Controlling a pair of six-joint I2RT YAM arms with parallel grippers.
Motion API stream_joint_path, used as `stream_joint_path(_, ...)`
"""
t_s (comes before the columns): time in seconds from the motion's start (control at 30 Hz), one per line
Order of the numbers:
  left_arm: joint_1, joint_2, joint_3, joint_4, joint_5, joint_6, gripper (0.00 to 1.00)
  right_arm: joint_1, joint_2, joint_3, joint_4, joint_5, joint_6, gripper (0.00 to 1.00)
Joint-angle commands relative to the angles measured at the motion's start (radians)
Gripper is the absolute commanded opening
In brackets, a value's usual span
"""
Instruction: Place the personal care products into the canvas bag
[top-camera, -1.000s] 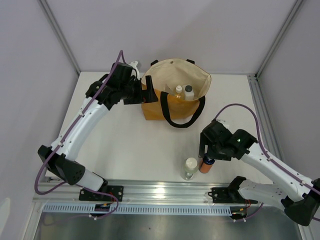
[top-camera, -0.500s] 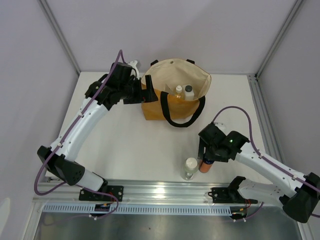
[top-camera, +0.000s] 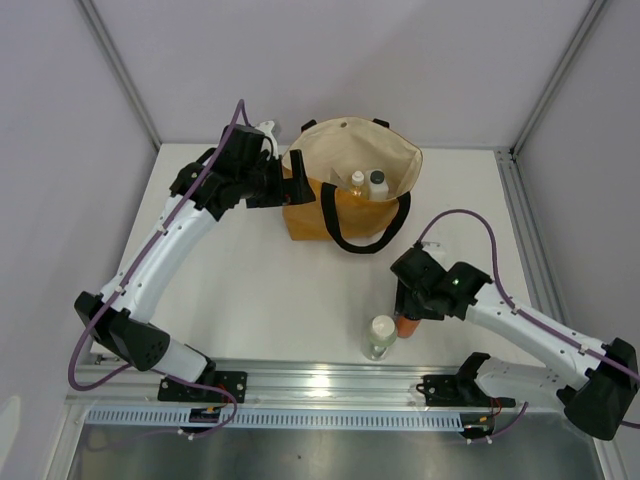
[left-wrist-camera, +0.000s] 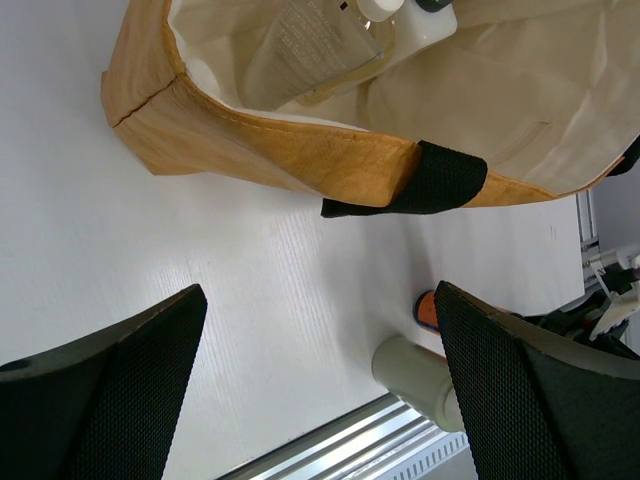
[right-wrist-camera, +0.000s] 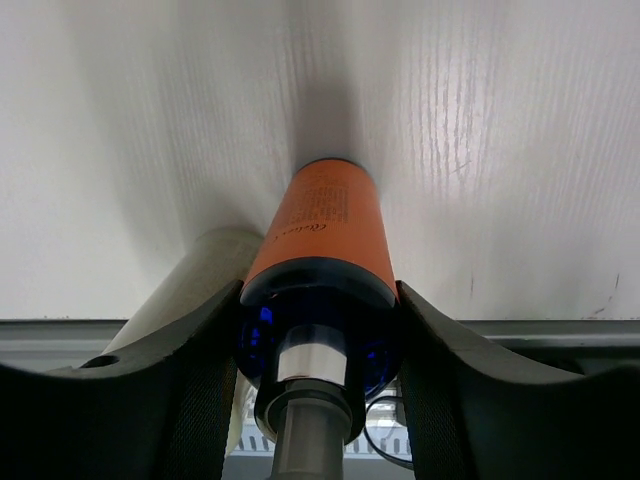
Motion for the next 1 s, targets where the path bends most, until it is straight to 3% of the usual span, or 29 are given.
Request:
stream_joint_path(0.0, -0.004, -0.032, 0.004, 0.021, -0.005, 0.009, 1.00, 0.006, -0.023, -0.006, -0.023, 0.066, 0.014, 0.11)
stream_joint_path(0.03, -0.004, -0.032, 0.006, 0.019, -0.003, 0.009, 0.99, 0.004, -0.029, 0.005, -0.024, 0.078, 0.002, 0.02)
stream_joint_path(0.07, -0.004, -0.030, 0.007, 0.021, -0.005, 0.009, 0.99, 0.004, -0.040, 0.019, -0.032, 0.087, -0.009, 0.00)
stream_joint_path(0.3, -0.004, -0.012, 0.041, 0.019, -0.003, 0.006, 0.99, -0.008, 0.044, 0.258, -0.090, 0.156, -0.168, 0.00)
stream_joint_path(0.67, -0.001, 0.065, 0.203, 0.007, -0.049, -0.011, 0.99, -0.141, 0.112, 0.610, -0.155, 0.198, -0.342, 0.00)
stream_joint_path(0.97, -0.001, 0.203, 0.322, -0.024, -0.066, -0.046, 0.99, -0.189, 0.227, 1.055, -0.210, 0.169, -0.492, 0.00)
